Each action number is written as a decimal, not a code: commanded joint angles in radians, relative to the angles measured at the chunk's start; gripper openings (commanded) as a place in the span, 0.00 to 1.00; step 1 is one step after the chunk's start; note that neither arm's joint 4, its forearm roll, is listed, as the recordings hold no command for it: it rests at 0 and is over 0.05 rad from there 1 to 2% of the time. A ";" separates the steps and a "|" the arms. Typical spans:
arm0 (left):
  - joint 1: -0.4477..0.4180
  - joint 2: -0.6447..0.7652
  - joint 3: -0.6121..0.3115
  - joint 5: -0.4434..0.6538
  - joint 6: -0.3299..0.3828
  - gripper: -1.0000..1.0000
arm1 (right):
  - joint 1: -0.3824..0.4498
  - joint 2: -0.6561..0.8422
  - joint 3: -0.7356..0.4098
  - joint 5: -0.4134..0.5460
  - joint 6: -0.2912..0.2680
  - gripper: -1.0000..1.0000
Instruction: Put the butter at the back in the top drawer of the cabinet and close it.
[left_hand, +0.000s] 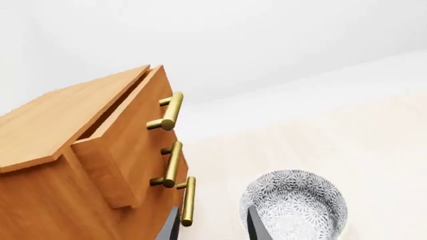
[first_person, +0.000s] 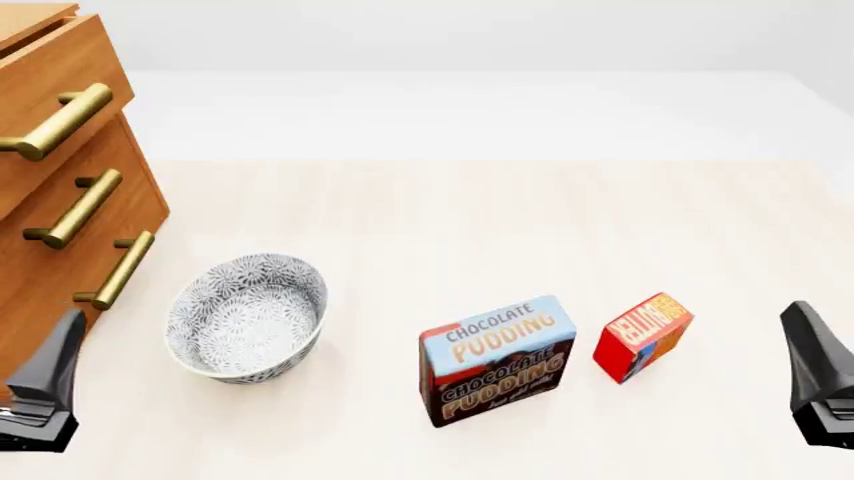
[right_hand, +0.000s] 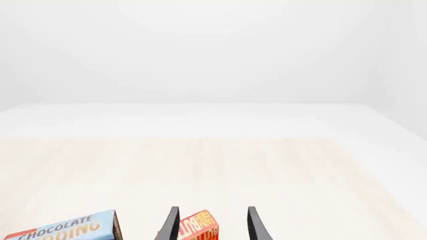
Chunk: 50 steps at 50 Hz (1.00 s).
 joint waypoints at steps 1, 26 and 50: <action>-0.015 0.158 -0.143 -0.099 0.073 1.00 | 0.000 0.000 0.000 0.000 0.000 1.00; -0.100 0.562 -0.324 -0.127 0.387 1.00 | 0.000 0.000 0.000 0.000 0.000 1.00; -0.182 0.670 -0.406 -0.149 0.752 1.00 | 0.000 0.000 0.000 0.000 0.000 1.00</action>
